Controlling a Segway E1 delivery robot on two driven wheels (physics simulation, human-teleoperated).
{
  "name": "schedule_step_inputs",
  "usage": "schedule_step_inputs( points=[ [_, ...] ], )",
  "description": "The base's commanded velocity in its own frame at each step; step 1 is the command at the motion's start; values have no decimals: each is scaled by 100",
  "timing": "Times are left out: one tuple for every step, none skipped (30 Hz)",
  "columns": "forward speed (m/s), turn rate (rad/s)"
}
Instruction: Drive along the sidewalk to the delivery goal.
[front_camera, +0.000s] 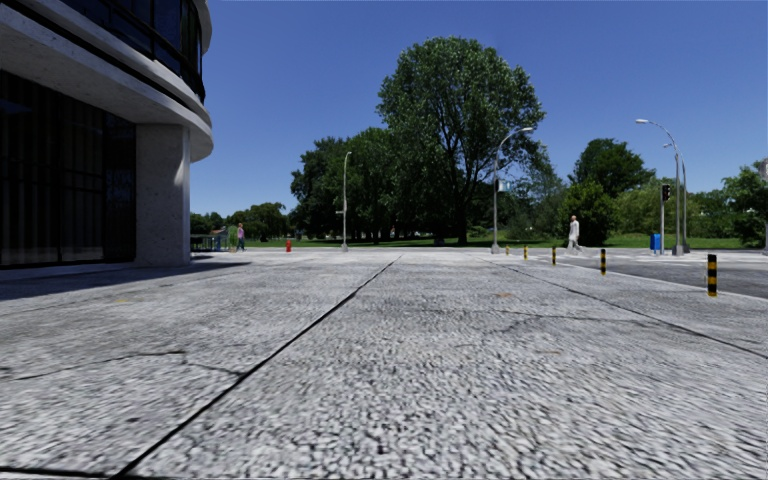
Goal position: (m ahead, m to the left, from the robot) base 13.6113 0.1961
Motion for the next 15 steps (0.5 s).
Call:
schedule_step_inputs(
  points=[
    [199,0],
    [199,0],
    [199,0],
    [199,0],
    [199,0],
    [199,0],
    [199,0],
    [199,0],
    [199,0],
    [199,0],
    [199,0],
    [199,0],
    [199,0],
    [199,0],
    [199,0]
  ],
)
